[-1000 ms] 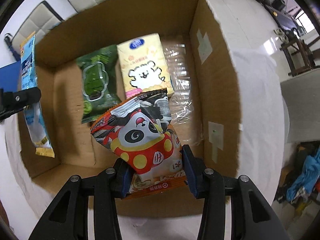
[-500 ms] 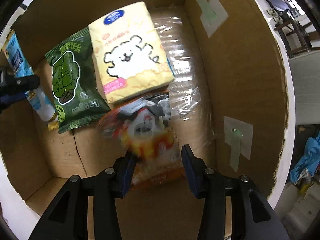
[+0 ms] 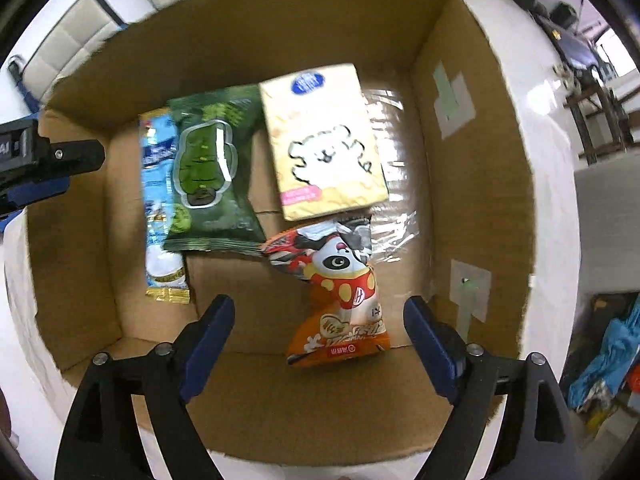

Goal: Organize soft objects
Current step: 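Carry the milk stick with the left tool while the right tool carries the panda bag into the box, then grasp the lilac rolled towel with the right tool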

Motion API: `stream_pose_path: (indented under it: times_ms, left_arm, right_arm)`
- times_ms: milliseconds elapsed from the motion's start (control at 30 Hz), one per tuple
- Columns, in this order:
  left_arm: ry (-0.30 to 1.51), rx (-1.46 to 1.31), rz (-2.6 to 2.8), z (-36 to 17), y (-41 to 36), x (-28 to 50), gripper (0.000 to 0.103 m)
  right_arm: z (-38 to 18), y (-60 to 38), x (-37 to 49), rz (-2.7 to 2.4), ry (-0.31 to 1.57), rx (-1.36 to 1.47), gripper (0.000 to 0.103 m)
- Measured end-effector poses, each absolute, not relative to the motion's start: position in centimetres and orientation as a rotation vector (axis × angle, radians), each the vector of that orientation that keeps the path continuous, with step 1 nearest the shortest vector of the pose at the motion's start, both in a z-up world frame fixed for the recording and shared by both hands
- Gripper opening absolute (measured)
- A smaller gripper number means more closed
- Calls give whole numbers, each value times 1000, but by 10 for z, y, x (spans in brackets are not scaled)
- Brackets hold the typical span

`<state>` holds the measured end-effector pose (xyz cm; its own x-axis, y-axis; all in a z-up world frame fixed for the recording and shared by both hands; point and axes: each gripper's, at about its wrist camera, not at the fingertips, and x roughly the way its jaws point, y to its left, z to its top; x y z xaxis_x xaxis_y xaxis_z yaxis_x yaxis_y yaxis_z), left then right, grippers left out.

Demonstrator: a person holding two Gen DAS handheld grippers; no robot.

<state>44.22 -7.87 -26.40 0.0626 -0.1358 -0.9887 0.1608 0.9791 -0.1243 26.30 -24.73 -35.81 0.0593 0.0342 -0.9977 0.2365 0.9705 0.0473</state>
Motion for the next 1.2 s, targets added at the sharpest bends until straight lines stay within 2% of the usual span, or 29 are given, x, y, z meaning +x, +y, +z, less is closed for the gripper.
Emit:
stream_pose_path:
  times_ms: [67, 133, 200, 267, 667, 1033, 1200]
  left_arm:
    - [1441, -8, -231, -250, -71, 426, 84]
    - [1414, -28, -247, -243, -65, 415, 91]
    - [1386, -46, -251, -236, -60, 404, 93]
    - [1351, -52, -240, -228, -52, 388, 101]
    - [1142, -50, -180, -170, -29, 314, 103]
    - [1089, -40, -213, -134, -31, 261, 103]
    - [1116, 7, -187, -149, -31, 247, 103]
  right_arm:
    - [-346, -245, 257, -145, 1475, 204, 103]
    - [-333, -241, 247, -132, 1445, 188, 103]
    - [-326, -237, 246, -129, 1429, 176, 103]
    - [-311, -247, 245, -127, 1406, 175, 103]
    - [-260, -244, 200, -131, 1275, 192, 103]
    - [-207, -245, 152, -127, 1176, 231, 103]
    - [-223, -244, 138, -102, 1235, 246, 103]
